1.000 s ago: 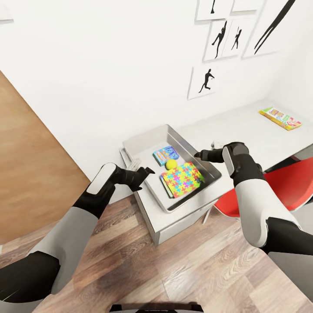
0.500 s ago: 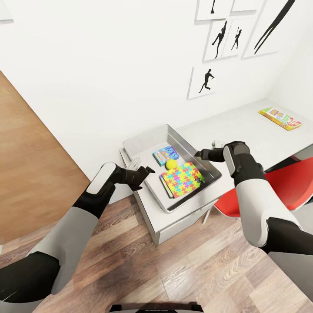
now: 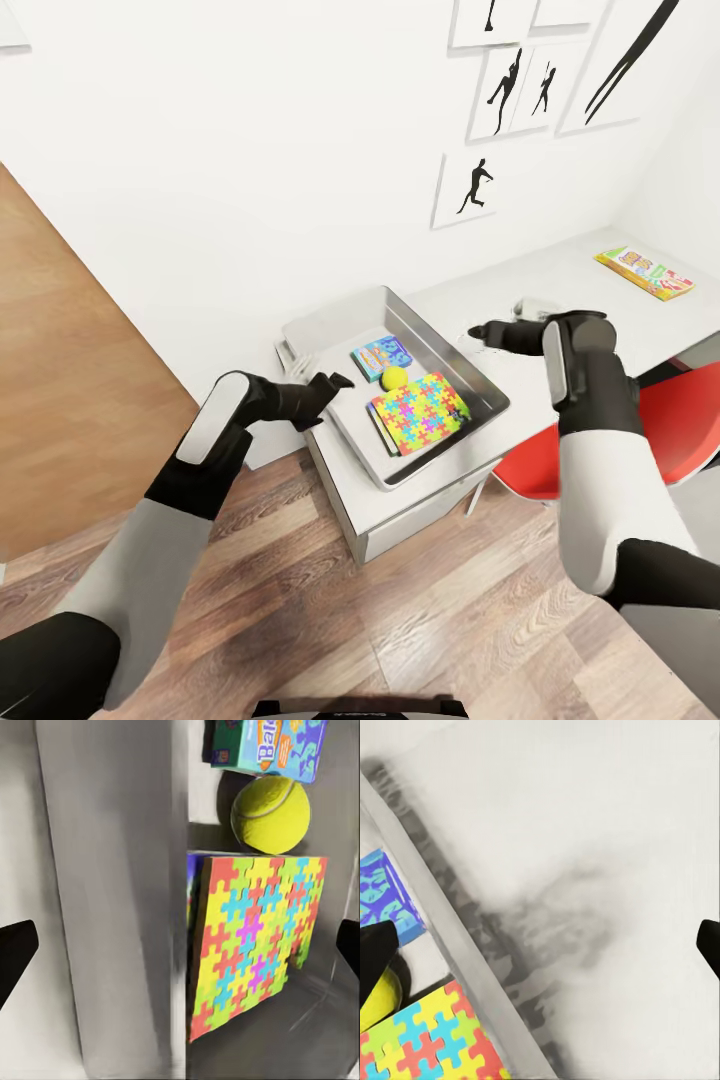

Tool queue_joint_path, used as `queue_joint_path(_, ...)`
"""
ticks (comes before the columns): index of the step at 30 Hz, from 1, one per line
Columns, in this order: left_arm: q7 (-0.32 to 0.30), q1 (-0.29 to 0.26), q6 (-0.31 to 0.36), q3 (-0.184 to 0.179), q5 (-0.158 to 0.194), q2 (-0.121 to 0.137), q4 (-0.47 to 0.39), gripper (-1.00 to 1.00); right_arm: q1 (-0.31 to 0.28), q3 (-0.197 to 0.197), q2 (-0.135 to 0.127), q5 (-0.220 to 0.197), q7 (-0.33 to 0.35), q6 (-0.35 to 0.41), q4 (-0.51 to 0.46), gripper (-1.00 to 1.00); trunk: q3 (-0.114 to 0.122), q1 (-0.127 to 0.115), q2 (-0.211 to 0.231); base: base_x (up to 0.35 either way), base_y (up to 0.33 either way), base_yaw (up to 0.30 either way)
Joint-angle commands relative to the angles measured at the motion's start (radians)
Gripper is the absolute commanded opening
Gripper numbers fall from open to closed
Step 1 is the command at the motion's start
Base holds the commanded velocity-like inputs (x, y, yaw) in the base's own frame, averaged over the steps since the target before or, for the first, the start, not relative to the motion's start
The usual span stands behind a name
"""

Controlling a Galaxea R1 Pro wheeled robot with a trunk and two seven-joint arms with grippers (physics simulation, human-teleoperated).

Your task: Put all the toys in the child's room - the three board games (two on the bed and one on the table), the two jigsaw puzzles on the table, and the tennis ball on the table - inside the toy box on the table in the child's room.

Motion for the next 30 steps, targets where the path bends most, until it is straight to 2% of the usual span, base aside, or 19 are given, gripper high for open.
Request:
queue_joint_path(1,0.009,-0.001,0.001,0.0,0.007,0.0,-0.002,1.0,0.017,-0.002,0.0,0.007,0.009,0.018,-0.059,1.0,-0.002,0.001,-0.002,0.0,0.0,0.0)
queue_joint_path(2,0.017,0.007,0.002,0.0,0.007,0.003,-0.029,1.0,0.017,-0.002,0.0,0.007,0.009,0.018,-0.059,1.0,-0.002,0.001,-0.002,0.0,0.0,0.0)
queue_joint_path(3,0.034,0.023,0.004,0.001,0.007,0.009,-0.081,1.0,0.053,-0.004,0.0,0.005,0.009,0.037,-0.176,1.0,-0.002,0.001,-0.002,0.0,0.0,0.0)
queue_joint_path(4,0.034,0.023,0.004,0.001,0.007,0.009,-0.081,1.0,0.053,-0.004,0.0,0.005,0.009,0.037,-0.176,1.0,-0.002,0.001,-0.002,0.0,0.0,0.0)
queue_joint_path(9,0.088,0.057,0.007,0.002,0.008,0.017,-0.193,1.0,0.132,-0.005,0.001,-0.003,0.009,0.062,-0.408,1.0,-0.002,0.001,-0.002,0.0,0.0,0.0)
queue_joint_path(10,0.114,0.065,0.008,0.001,0.008,0.019,-0.231,1.0,0.151,-0.005,0.0,-0.005,0.01,0.068,-0.454,1.0,-0.002,0.001,-0.002,0.0,0.0,0.0)
queue_joint_path(17,0.161,0.085,0.01,-0.008,0.009,0.018,-0.32,1.0,0.173,-0.008,-0.002,-0.007,0.016,0.078,-0.51,1.0,-0.002,0.001,-0.002,0.0,0.0,0.0)
queue_joint_path(18,0.168,0.096,0.011,-0.03,0.008,0.008,-0.352,1.0,0.178,-0.012,-0.01,-0.008,0.054,0.078,-0.524,1.0,-0.002,0.001,-0.002,0.0,0.0,0.0)
queue_joint_path(21,0.17,0.094,0.011,-0.085,0.008,-0.02,-0.368,1.0,0.179,-0.021,-0.037,-0.009,0.127,0.078,-0.531,1.0,-0.002,0.001,-0.002,0.0,0.0,0.0)
queue_joint_path(25,0.17,0.066,0.004,-0.18,0.008,-0.064,-0.379,1.0,0.18,-0.044,-0.099,-0.009,0.22,0.078,-0.536,1.0,-0.002,0.001,-0.002,0.0,0.0,0.0)
queue_joint_path(26,0.17,0.066,0.004,-0.18,0.008,-0.064,-0.379,1.0,0.18,-0.044,-0.099,-0.009,0.22,0.078,-0.536,1.0,-0.002,0.001,-0.002,0.0,0.0,0.0)
queue_joint_path(28,0.17,0.045,-0.001,-0.231,0.008,-0.084,-0.382,1.0,0.181,-0.087,-0.139,-0.01,0.257,0.078,-0.537,1.0,-0.002,0.001,-0.002,0.0,0.0,0.0)
queue_joint_path(29,0.169,0.036,-0.005,-0.258,0.008,-0.093,-0.383,1.0,0.181,-0.124,-0.162,-0.011,0.276,0.078,-0.537,1.0,-0.002,0.001,-0.002,0.0,0.0,0.0)
queue_joint_path(30,0.169,0.036,-0.005,-0.258,0.008,-0.093,-0.383,1.0,0.181,-0.124,-0.162,-0.011,0.276,0.078,-0.537,1.0,-0.002,0.001,-0.002,0.0,0.0,0.0)
